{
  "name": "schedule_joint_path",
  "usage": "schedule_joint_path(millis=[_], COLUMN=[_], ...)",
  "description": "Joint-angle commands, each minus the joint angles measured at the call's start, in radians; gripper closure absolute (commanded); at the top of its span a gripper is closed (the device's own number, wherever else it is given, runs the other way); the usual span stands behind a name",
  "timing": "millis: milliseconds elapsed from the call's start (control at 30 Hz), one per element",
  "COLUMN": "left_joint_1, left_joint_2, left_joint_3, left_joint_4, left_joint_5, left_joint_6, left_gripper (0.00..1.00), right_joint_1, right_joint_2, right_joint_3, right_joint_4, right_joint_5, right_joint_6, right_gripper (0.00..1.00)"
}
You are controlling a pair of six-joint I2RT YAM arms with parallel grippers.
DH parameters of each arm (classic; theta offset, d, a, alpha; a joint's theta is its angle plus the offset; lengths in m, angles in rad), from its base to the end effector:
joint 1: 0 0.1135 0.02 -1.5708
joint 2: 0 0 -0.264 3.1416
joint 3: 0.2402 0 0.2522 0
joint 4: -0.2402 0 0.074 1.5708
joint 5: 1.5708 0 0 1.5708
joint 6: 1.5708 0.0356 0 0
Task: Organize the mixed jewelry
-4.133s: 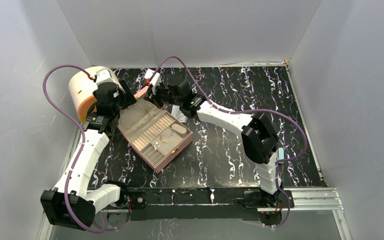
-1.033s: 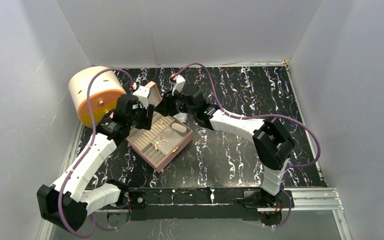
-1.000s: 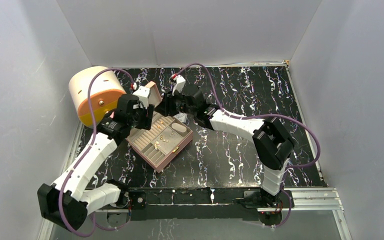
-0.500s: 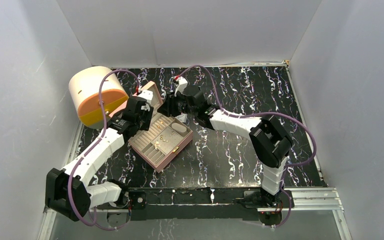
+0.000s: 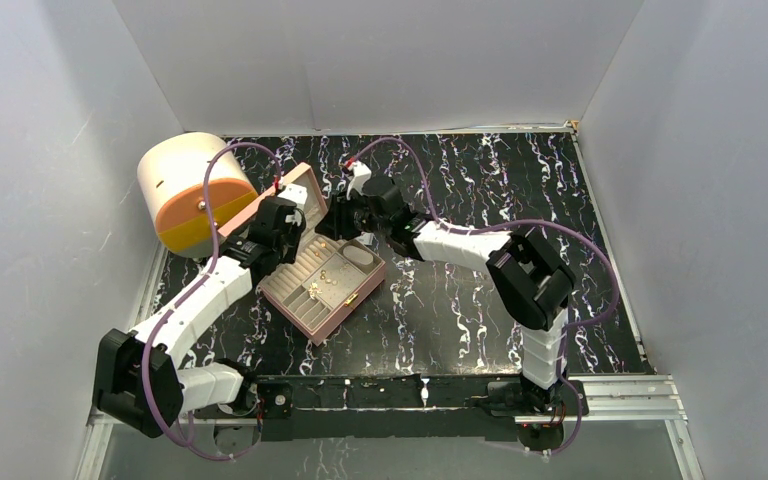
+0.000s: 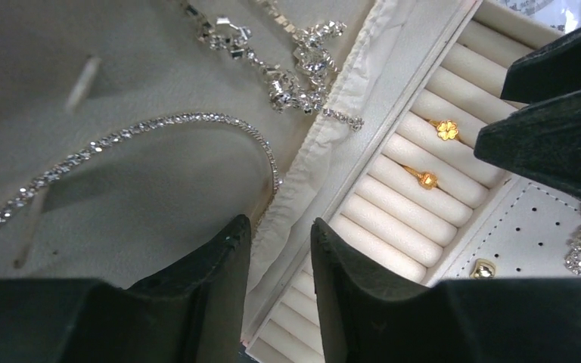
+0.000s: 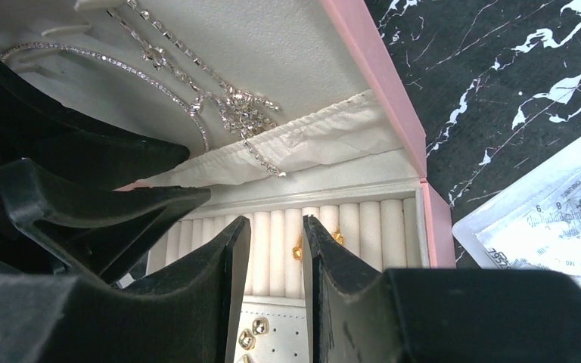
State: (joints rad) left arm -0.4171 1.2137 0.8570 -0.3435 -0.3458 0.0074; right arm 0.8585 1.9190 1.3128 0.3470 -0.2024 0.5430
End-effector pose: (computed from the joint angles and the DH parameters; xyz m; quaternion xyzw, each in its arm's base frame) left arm 0.2430 -0.0945 0.2623 0.1173 0.8885 0.0682 0.4384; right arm 0.2892 0.3459 0.2435 -0.1847 0.7690 0.4524 0.4121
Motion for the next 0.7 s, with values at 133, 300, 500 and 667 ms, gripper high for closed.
schedule_joint_path(millis=[133,300,500,667], left_joint_1=[0.001,0.001,0.001,0.001], left_joint_2=[-0.028,-0.015,-0.017,-0.017], left_joint_3=[-0.005,-0.009,-0.005,-0.003], left_joint_4=[0.01,-0.016,-0.02,-0.026], left_joint_5=[0.047,0.057,0.069,0.086], left_joint_6=[-0.001,-0.001,-0.001,-0.001], left_gripper=[0.77,0.83,0.9,0.95], right_joint_1=[-0.001,0.002,0.01,0.027], right_joint_2=[0.028,0.066,0.108,0.146], right_joint_3=[0.079,0.102,0.145,0.18], right_joint_4=[0.053,0.087,0.101,0.1], right_joint_5=[-0.044,-0.07,-0.07,-0.079], right_joint_6=[-0.015,-0.017,-0.033,-0.048], right_gripper=[0.6,0.6,0.58,0.57])
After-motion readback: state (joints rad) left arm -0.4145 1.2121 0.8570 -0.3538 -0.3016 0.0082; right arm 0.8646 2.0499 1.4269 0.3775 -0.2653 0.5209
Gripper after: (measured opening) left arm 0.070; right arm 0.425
